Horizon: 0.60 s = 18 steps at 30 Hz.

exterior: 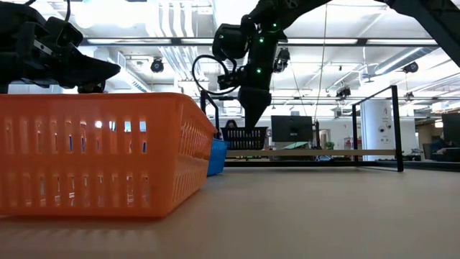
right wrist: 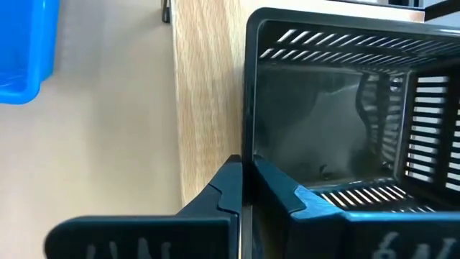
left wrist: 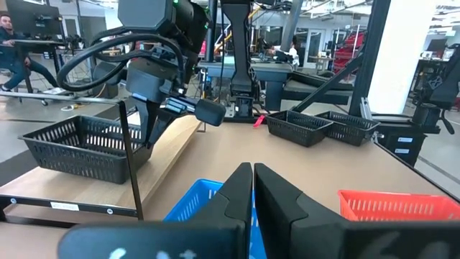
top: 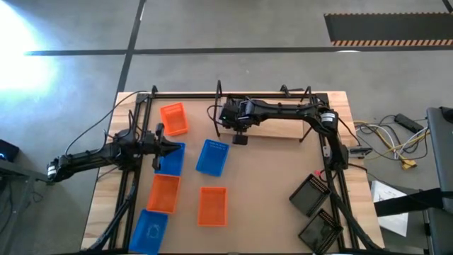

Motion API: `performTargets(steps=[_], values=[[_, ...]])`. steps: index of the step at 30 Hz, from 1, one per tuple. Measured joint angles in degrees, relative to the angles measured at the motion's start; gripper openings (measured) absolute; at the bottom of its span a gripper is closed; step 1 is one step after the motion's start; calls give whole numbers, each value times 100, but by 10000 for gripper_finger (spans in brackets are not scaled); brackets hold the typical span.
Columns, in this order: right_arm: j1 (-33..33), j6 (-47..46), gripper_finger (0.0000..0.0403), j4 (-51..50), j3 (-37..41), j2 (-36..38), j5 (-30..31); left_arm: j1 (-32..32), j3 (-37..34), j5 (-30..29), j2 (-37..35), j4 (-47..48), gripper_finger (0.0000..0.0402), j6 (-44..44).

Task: Stack baskets on shelf by color
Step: Put the middle left black basket on the shelf

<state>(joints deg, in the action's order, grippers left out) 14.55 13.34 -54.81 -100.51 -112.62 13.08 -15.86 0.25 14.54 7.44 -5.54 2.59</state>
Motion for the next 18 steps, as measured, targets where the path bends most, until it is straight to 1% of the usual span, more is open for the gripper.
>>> performTargets(steps=[5,10,15,18], values=[[-2,154,13,0,0,0,-14,1,-2,0,2,2,0,0],[-30,321,13,4,0,0,-261,1,-2,-2,2,2,0,0],[-55,339,14,4,0,2,-266,0,0,-2,-2,2,0,2],[-54,347,25,6,0,2,-264,1,-1,-1,2,3,0,0]])
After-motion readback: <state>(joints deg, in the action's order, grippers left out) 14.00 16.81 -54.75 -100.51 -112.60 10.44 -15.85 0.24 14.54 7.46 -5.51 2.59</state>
